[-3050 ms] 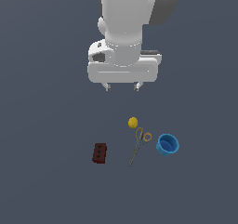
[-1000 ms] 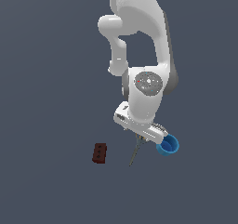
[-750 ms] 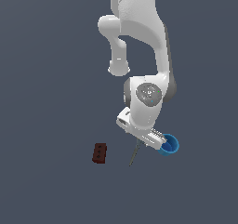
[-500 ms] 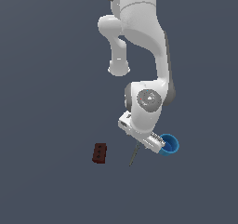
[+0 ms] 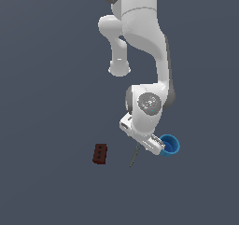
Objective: Pick up a designated object from a clutter of objects.
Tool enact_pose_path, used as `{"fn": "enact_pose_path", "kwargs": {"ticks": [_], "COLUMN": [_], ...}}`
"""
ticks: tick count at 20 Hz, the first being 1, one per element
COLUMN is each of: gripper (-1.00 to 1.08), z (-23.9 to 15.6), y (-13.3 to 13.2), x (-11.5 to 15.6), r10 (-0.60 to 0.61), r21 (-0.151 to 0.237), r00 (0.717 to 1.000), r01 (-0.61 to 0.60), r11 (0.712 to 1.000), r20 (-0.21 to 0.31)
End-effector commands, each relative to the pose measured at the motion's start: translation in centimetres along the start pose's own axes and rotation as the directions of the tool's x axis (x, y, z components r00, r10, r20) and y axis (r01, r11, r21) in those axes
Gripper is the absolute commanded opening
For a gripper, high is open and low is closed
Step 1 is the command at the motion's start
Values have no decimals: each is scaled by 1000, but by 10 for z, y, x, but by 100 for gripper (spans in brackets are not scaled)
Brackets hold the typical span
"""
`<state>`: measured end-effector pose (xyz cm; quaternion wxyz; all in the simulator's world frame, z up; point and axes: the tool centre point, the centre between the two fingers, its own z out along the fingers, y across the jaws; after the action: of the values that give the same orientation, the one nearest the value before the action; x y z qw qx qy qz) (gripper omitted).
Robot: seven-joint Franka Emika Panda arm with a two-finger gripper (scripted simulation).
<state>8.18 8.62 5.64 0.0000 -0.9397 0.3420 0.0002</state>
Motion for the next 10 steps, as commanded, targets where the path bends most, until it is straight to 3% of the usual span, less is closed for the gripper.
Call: {"fn": "enact_pose_path", "kwargs": {"ticks": [1,10], "gripper": [100,100], "z": [6,45], "y": [0,1], "x": [0,-1], "r10": [1,4], "r21": [-1,0], "r00": [1000,1000], "r01": [-1,-4], "r11": [1000,1000], "r20": [0,0]}}
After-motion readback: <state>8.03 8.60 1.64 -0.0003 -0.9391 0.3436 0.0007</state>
